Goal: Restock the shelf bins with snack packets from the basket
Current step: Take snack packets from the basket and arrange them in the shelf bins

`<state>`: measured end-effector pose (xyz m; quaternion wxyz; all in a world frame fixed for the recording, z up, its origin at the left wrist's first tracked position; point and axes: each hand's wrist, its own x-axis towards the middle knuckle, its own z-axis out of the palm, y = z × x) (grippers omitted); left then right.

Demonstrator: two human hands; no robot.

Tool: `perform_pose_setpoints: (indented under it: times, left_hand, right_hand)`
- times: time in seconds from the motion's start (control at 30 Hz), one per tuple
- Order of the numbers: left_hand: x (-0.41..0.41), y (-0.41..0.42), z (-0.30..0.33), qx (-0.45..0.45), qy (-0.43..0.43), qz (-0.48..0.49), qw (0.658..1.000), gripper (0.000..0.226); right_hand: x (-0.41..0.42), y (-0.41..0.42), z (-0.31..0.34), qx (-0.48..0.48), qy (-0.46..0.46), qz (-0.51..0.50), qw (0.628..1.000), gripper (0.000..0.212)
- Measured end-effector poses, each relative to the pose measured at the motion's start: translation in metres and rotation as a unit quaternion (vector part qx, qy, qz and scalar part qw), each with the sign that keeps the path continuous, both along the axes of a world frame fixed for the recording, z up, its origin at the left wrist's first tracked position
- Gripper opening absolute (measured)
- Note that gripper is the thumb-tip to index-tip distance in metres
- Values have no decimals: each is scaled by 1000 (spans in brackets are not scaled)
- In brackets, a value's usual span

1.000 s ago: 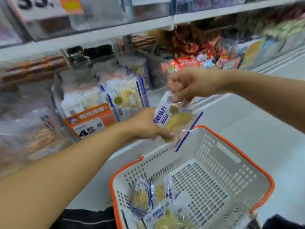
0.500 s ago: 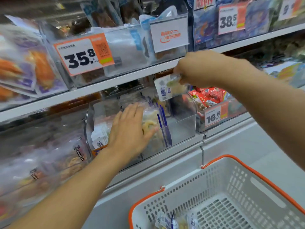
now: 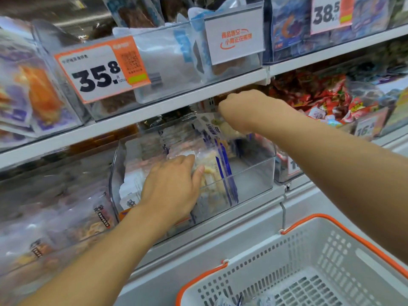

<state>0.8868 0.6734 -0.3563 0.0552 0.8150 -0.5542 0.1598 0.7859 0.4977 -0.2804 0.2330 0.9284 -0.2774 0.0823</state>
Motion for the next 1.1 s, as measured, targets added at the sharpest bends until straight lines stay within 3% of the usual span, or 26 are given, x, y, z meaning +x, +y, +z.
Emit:
perform_pose_setpoints:
  times: [0.17,0.43,0.53,0.67,0.9,1.03,1.07,1.1]
  left_hand:
    - [1,-4,0,-18,-2,11,1000,35]
    - [-1,-4,-2,-43,-6,-3,999,29]
    - [0,-3,-4,-48,-7,1,999,27]
    - [1,-4,-5,-44,-17,0,999,28]
    - [-1,-4,-1,-49,2,-9,999,39]
    - [-14,-2,2,-117,-13,-95,988,32]
    - [-20,-2,2,-145,-9,-143,979,25]
    - [-27,-2,0,-162,-9,-190,968,19]
  right_hand:
    - [26,-30,-23,76,38,-4,996,41]
    - [49,-51,-62,-68,-51,32,996,33]
    - [53,-49,-70,-84,-145,6,986,25]
    - [47,-41,-68,38,-151,21,988,39]
    - [18,-31,-50,96,-160,35,982,43]
    - [-27,-14,-52,67,-186,88,976,15]
    - [-41,-11,-57,65,-202,102,972,12]
    - [-56,-7,-65,54,-224,117,966,23]
